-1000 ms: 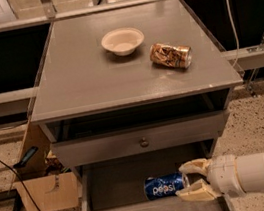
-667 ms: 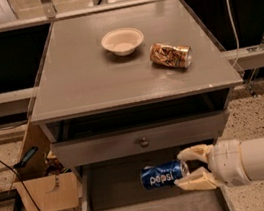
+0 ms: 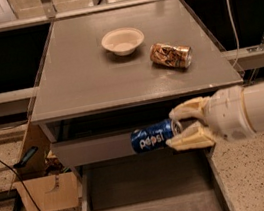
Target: Pick pepsi can from middle drawer and place on counter
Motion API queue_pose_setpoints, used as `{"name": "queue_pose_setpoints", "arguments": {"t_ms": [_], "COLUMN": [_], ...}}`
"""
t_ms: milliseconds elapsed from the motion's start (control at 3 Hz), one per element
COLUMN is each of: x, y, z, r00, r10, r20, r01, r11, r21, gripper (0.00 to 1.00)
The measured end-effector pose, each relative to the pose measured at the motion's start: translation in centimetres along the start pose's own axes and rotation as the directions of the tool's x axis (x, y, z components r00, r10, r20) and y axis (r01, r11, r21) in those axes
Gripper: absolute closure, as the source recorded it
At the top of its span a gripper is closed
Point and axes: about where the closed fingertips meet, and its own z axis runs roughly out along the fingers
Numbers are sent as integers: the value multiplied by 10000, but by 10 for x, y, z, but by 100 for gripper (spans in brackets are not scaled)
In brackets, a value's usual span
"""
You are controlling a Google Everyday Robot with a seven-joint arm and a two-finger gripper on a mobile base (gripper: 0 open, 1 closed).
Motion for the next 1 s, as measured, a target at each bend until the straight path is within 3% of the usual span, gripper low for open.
{"name": "queue_pose_setpoints", "arguments": {"t_ms": [333,667,1000], "x": [-44,-80,-120], "y": [-66,-112,-145], "z": [-6,5,21], "r00": [10000,9998,10000], "r10": [33,146,65], "r20": [65,111,18], "r01": [-35,-150,-65], "r11": [9996,9994,9997], "r21": [280,320,253], "gripper": [100,100,100]}}
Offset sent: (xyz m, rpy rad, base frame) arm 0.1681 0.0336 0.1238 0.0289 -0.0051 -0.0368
